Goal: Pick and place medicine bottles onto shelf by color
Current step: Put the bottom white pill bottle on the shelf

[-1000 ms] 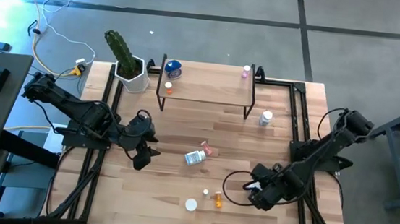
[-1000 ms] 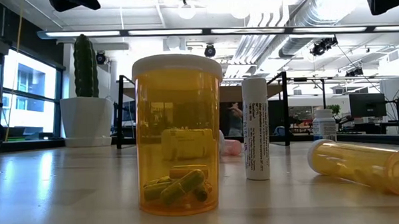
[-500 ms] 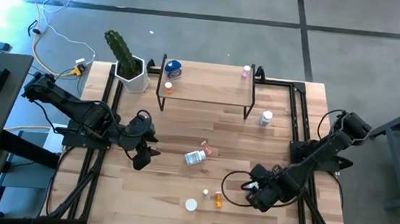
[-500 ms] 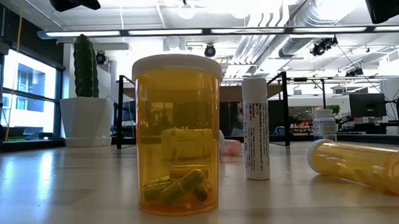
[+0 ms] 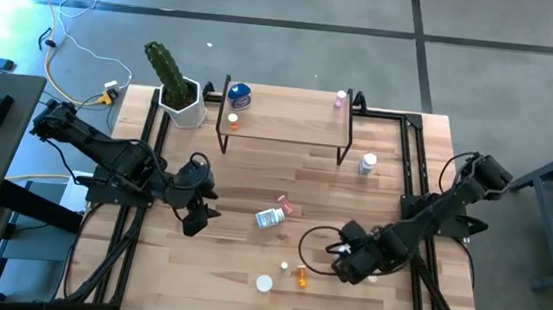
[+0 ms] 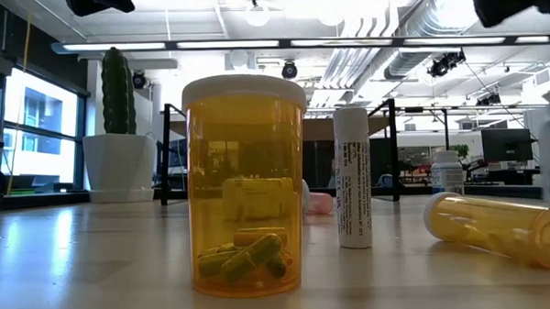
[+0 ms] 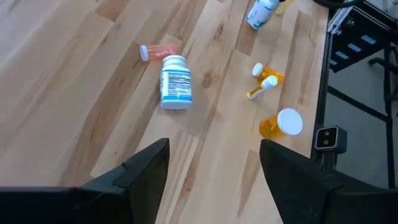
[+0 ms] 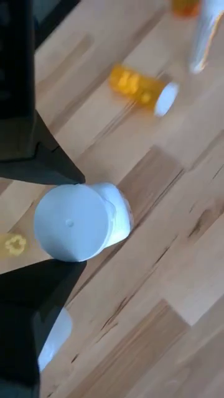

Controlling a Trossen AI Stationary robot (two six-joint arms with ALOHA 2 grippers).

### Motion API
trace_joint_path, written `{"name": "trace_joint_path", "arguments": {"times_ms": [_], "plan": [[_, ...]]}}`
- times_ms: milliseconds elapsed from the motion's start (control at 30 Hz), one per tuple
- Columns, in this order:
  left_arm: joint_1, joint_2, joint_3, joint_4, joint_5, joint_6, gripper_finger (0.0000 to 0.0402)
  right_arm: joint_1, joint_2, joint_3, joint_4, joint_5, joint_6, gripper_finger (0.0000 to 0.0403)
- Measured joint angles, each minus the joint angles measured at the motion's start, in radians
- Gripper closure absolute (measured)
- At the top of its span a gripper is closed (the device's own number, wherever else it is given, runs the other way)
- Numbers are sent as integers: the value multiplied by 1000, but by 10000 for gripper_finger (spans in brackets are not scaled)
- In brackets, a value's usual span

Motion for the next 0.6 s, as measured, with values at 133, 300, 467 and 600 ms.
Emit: {"name": "trace_joint_path", "arguments": {"times_ms": [133, 300, 467, 600], "plan": [[6, 0, 0, 0, 0, 30, 163, -39, 0, 51, -2, 6, -27, 245], [26, 0, 0, -2, 0, 69, 163, -88, 0, 124, -27, 64, -63, 244], [54, 0, 0, -3, 0, 92, 163, -155, 0, 201, -60, 126, -116, 244], [79, 0, 0, -3, 0, 103, 163, -224, 0, 268, -102, 144, -188, 245]]}}
